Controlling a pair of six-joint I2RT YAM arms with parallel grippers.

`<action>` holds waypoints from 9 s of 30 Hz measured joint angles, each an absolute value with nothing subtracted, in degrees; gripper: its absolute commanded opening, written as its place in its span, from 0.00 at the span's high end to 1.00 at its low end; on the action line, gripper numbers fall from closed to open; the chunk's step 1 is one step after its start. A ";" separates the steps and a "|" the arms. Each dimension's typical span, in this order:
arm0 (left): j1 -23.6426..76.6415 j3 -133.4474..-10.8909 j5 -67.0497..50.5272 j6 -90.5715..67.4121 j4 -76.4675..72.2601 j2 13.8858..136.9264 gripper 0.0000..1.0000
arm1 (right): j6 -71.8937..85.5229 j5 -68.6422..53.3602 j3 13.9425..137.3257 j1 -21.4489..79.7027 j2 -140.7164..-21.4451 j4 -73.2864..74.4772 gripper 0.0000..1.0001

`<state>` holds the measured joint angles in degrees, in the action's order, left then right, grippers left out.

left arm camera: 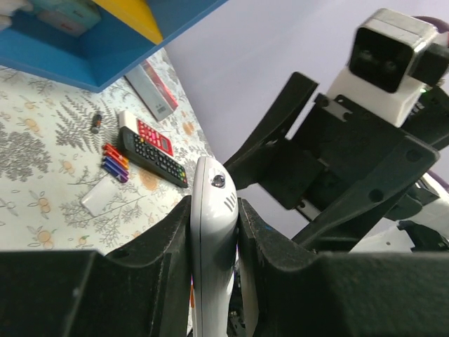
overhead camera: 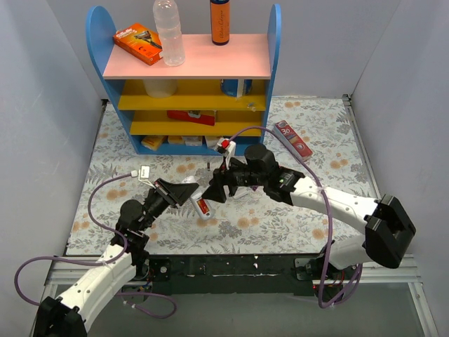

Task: Load the batteries into the remote control
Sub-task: Load the battery into the remote control, then move the battery cover to the center of the board, then pick up the battery cover at the center of the board, then load the battery cover into the remote control.

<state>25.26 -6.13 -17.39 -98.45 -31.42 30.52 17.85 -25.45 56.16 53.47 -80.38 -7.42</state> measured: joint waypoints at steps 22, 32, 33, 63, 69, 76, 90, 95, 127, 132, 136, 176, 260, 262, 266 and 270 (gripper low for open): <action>25.26 -2.61 -6.13 -93.14 -19.55 26.59 1.00 | 2.11 -5.87 61.34 44.07 -98.02 10.39 0.09; 25.26 -2.61 -6.24 -92.75 -20.25 27.97 1.00 | 2.00 -5.93 63.53 42.06 -103.55 13.43 0.09; 25.26 -2.61 -6.33 -92.75 -20.45 28.12 1.00 | 2.17 -5.96 63.53 42.04 -103.55 13.45 0.09; 25.26 -2.61 -8.14 -93.71 -23.53 29.41 1.00 | -6.15 -11.86 52.38 42.11 -92.40 14.02 0.21; 25.26 -2.61 -8.14 -93.86 -23.53 30.17 1.00 | -12.36 -12.25 53.23 42.11 -93.41 14.04 0.21; 25.26 -2.61 -8.14 -93.86 -23.53 30.15 1.00 | -17.17 -14.37 56.58 42.11 -96.88 14.00 0.24; 25.26 -2.61 -8.16 -93.95 -23.57 30.17 1.00 | -19.11 -15.64 57.04 44.45 -98.43 15.51 0.36; 25.26 -2.61 -8.19 -94.32 -23.55 30.15 1.00 | -18.00 -14.09 55.07 47.07 -96.79 15.29 0.45; 25.26 -2.61 -6.90 -103.77 -26.20 30.33 1.00 | -14.72 -5.72 51.64 52.23 -94.41 10.59 0.72; 25.26 -2.61 -6.07 -105.93 -27.14 30.33 1.00 | -14.04 -5.48 51.64 52.64 -90.80 13.02 0.74; 25.26 -2.61 -5.04 -108.01 -28.01 30.48 1.00 | -13.08 -5.56 52.01 52.69 -86.48 15.14 0.75; 25.26 -2.61 0.82 -108.75 -40.34 42.85 1.00 | -1.41 -2.68 93.43 63.26 -98.59 45.36 0.74; 25.26 -2.61 3.51 -112.09 -34.59 37.08 1.00 | 1.74 1.80 101.82 65.76 -105.54 50.28 0.55; 25.26 -2.61 3.36 -112.42 -34.68 37.17 1.00 | 1.76 1.80 101.82 65.76 -105.54 50.28 0.52; 25.26 -2.61 2.55 -112.99 -34.70 37.34 1.00 | 1.74 1.98 101.82 65.76 -105.54 49.98 0.46; 25.26 -2.61 2.37 -113.40 -34.68 37.32 1.00 | 1.72 2.37 101.82 65.76 -105.54 49.98 0.39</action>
